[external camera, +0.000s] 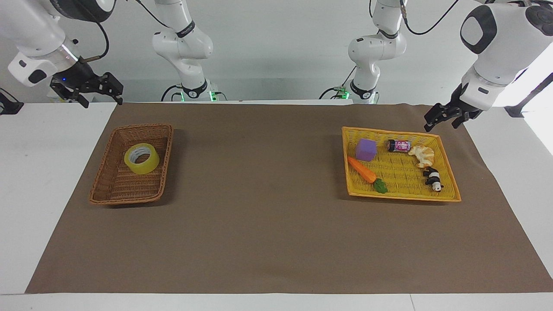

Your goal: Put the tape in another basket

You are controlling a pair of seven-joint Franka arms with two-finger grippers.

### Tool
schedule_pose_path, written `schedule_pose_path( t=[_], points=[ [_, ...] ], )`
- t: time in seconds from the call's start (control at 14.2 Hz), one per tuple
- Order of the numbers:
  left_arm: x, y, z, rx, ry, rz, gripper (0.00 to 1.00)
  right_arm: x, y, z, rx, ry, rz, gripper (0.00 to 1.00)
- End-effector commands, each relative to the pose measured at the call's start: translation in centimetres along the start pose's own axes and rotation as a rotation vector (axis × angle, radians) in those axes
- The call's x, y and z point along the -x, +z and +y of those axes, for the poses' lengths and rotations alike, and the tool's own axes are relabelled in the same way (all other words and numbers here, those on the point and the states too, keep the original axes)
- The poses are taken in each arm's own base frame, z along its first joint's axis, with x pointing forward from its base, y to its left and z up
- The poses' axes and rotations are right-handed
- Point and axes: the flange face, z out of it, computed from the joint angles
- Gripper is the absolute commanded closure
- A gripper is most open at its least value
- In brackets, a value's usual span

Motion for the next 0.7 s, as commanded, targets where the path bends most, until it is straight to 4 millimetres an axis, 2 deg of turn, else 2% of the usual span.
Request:
schedule_pose_path(
  t=[0.0,0.63],
  points=[
    [0.90,-0.12,-0.27,-0.017,0.006,-0.004,0.00,-0.06,-0.40,-0.94,0.027,0.032,-0.017,0.00],
    [0.90,-0.12,-0.27,-0.017,0.006,-0.004,0.00,-0.12,-1.29,-1.50,0.016,0.111,0.021,0.00]
  ],
)
